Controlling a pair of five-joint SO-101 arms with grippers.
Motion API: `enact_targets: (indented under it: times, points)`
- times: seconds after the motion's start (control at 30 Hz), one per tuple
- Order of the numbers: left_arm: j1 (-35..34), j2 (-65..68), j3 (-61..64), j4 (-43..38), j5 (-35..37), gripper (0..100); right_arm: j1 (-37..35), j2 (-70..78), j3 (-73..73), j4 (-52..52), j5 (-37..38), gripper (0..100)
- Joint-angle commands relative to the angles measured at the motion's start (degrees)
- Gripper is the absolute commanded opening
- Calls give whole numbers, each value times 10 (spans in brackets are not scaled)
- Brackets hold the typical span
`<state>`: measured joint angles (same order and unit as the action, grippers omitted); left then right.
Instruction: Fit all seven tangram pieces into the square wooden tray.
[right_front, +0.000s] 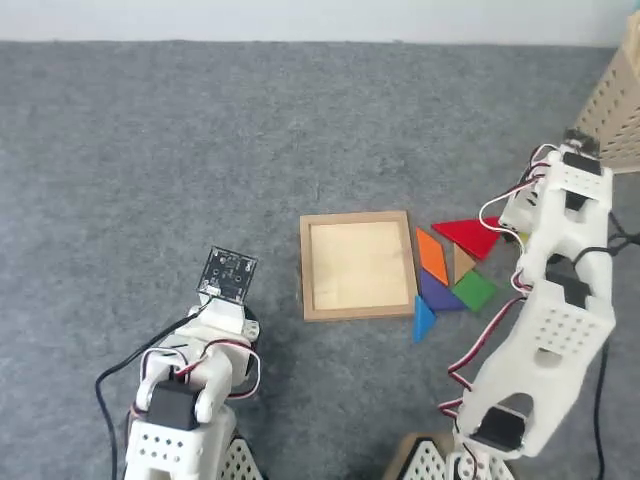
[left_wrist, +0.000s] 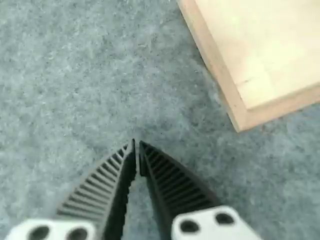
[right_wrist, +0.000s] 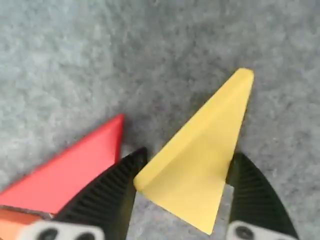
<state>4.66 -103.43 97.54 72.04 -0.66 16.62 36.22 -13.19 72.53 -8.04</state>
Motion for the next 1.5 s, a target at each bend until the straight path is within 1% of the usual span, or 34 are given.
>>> enact_targets:
  times: [0.0, 0.1, 0.23, 0.37, 0.47, 0.63, 0.8, 0.9, 0.97, 1.07, 1.13, 1.2, 1.3, 1.43, 1.47]
  points:
    - [-2, -11, -10, 4, 4, 12, 15, 0, 6, 14, 11, 232]
    - [-2, -11, -10, 4, 4, 12, 21, 0, 7, 13, 11, 154]
    - [-2, -11, -10, 4, 4, 12, 23, 0, 7, 13, 11, 82]
    - [-2, -11, -10, 4, 4, 12, 23, -14, 5, 21, 51, 2]
    - [-2, -11, -10, 4, 4, 12, 20, -49, 5, 37, 64, 6]
    - [-2, -11, -10, 4, 4, 12, 1, -167, 6, 68, 84, 7]
    - [-2, -11, -10, 4, 4, 12, -85, -317, 9, 138, 129, 7]
    - [-2, -11, -10, 4, 4, 12, -154, -396, 11, 173, 151, 7]
    - [-2, -11, -10, 4, 4, 12, -208, -447, 40, 175, 171, 7]
    - [-2, -11, -10, 4, 4, 12, -296, -515, 131, 140, 216, 7]
    - [-2, -11, -10, 4, 4, 12, -348, -556, 217, 87, 251, 7]
    - [-2, -11, -10, 4, 4, 12, -384, -588, 302, 10, 289, 7]
    - [-2, -11, -10, 4, 4, 12, -400, -604, 389, -104, 313, 6]
    - [-2, -11, -10, 4, 4, 12, -401, -579, 429, -195, 320, 6]
    - [-2, -11, -10, 4, 4, 12, -403, -564, 429, -210, 335, 6]
